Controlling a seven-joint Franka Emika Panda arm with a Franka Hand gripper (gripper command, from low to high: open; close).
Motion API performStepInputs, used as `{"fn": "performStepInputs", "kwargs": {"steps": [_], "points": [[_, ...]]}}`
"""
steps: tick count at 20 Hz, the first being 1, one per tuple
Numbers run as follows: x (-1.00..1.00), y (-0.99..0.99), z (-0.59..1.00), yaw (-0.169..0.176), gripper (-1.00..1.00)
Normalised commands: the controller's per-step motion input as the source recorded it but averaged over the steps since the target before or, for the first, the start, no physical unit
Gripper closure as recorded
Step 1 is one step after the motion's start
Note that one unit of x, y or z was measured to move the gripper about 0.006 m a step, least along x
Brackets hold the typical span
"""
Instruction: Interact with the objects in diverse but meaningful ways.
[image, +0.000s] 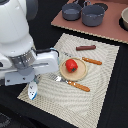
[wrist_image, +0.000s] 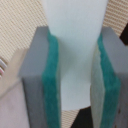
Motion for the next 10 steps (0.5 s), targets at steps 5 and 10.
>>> {"fn": "performStepInputs", "kwargs": {"steps": [5,10], "points": [[0.9,-0.11,0.15,-0.1,1.0],[0.92,-0.08,0.18,-0.089,1.0]]}}
